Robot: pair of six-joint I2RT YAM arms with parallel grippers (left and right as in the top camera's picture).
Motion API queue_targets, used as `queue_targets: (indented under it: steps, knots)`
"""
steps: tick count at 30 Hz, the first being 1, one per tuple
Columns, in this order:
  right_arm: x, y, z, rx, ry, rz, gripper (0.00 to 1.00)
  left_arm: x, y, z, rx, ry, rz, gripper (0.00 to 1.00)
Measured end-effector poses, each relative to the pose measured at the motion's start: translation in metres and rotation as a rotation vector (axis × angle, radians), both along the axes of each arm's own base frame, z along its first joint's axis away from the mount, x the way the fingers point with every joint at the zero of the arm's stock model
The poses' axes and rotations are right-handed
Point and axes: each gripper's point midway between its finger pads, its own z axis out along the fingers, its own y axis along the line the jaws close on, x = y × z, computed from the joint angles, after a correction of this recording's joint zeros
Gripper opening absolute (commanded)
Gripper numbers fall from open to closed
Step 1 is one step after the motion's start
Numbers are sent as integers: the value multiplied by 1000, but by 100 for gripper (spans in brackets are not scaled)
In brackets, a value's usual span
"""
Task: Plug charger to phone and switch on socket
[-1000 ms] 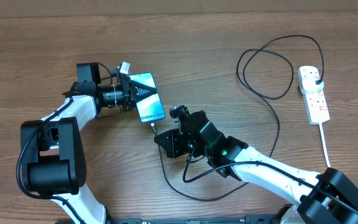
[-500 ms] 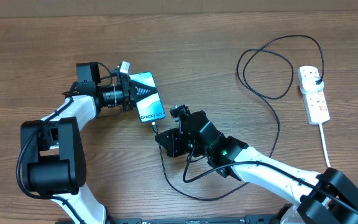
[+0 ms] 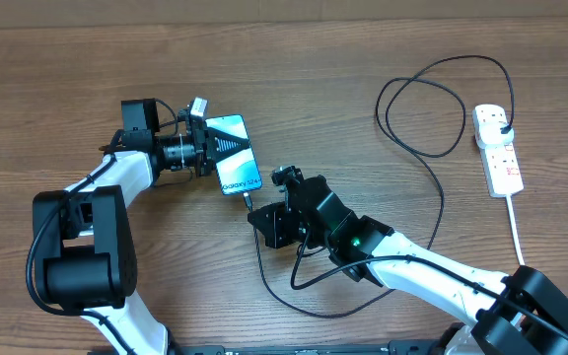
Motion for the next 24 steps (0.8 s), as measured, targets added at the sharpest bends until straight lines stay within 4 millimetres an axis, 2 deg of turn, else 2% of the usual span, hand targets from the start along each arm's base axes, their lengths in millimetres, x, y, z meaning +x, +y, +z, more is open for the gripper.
queue_targets:
  steps: [24]
  knots:
    - [1,-1,0,-3,-3,-6,4,0,0,0,-2,0,-1,4]
